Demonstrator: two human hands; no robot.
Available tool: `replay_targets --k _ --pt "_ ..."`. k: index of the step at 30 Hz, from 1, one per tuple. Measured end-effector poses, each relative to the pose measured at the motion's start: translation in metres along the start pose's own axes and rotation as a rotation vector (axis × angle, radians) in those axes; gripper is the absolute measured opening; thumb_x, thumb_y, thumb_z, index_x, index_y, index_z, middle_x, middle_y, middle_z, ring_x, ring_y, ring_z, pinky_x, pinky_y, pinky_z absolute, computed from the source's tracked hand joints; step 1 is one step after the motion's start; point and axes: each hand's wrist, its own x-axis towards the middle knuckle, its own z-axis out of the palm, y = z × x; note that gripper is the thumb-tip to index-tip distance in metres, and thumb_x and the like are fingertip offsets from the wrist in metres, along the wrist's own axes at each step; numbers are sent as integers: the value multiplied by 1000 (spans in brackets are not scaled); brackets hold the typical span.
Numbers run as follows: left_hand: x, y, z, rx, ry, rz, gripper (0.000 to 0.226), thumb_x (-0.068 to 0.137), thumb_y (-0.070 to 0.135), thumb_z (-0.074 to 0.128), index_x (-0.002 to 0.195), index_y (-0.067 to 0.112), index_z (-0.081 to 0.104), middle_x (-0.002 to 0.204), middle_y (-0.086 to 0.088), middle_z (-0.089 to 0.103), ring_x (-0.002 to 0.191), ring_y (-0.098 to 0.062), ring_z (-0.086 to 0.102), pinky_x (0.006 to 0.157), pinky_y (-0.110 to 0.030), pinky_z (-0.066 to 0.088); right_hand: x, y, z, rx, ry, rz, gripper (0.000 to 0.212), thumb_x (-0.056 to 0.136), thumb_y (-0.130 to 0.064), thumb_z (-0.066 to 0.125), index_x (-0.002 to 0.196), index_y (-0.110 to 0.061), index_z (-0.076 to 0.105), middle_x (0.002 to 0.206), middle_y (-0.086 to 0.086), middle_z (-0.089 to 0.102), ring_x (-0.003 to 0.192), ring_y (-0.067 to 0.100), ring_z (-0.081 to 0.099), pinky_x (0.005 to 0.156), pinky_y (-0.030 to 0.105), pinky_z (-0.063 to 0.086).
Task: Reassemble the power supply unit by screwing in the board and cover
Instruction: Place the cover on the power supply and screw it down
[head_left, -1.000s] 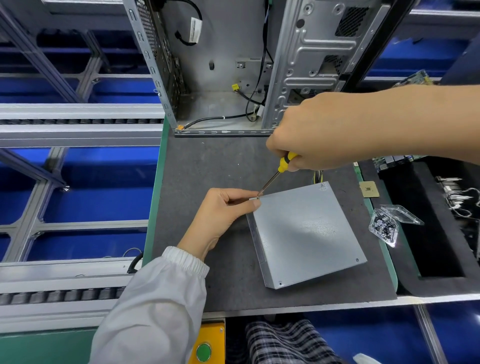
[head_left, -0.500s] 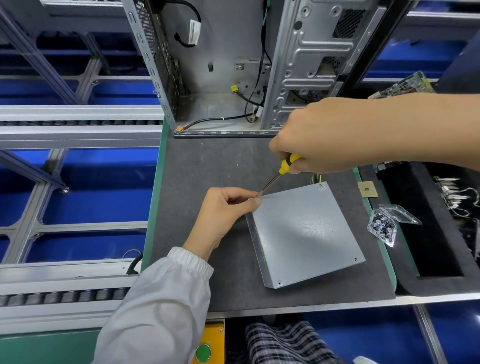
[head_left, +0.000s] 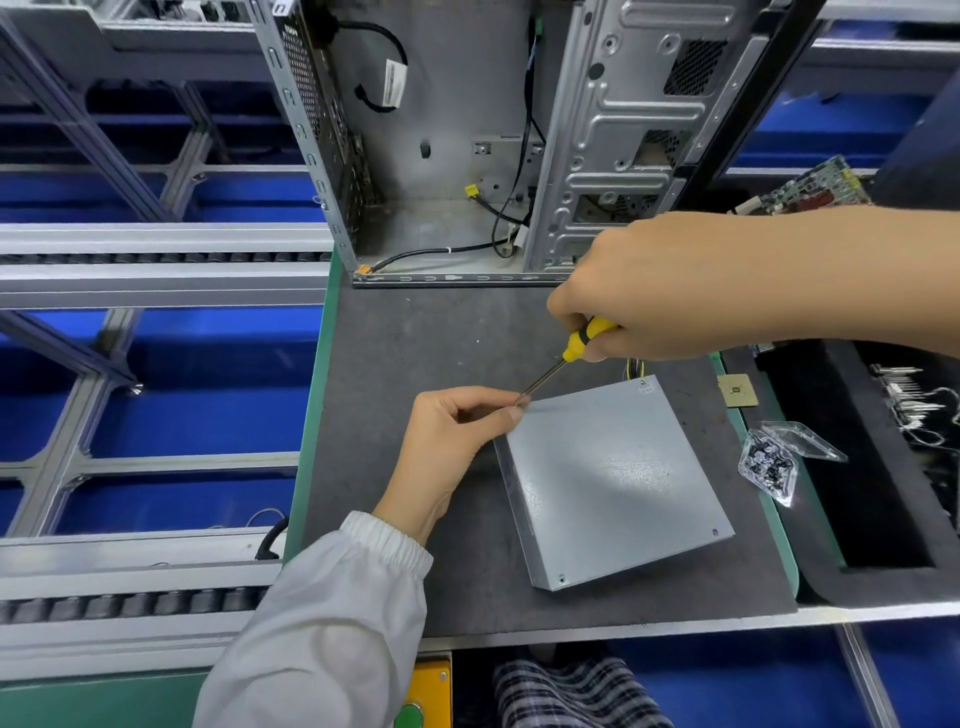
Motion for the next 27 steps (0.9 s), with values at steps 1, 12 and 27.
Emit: replay_targets --k 1,12,27 --pt "-1 1 0 3 8 19 17 85 3 71 95 15 78 92 0 77 91 -15 72 79 -21 56 -2 1 2 9 12 4 17 90 -44 54 89 -26 54 70 -10 38 70 22 54 45 24 27" --pt "3 6 -3 31 -16 37 18 87 -4 66 96 8 77 92 -4 77 88 -15 70 80 -20 54 -31 6 49 304 216 88 12 91 -46 51 91 -34 53 86 -13 58 75 10 47 50 21 32" --pt "-4 -30 5 -143 144 66 19 72 10 79 86 15 67 84 3 67 84 -9 64 78 -18 50 -46 -32 115 1032 385 403 2 85 -38 66 85 -37 64 74 -16 63 77 0 54 69 11 39"
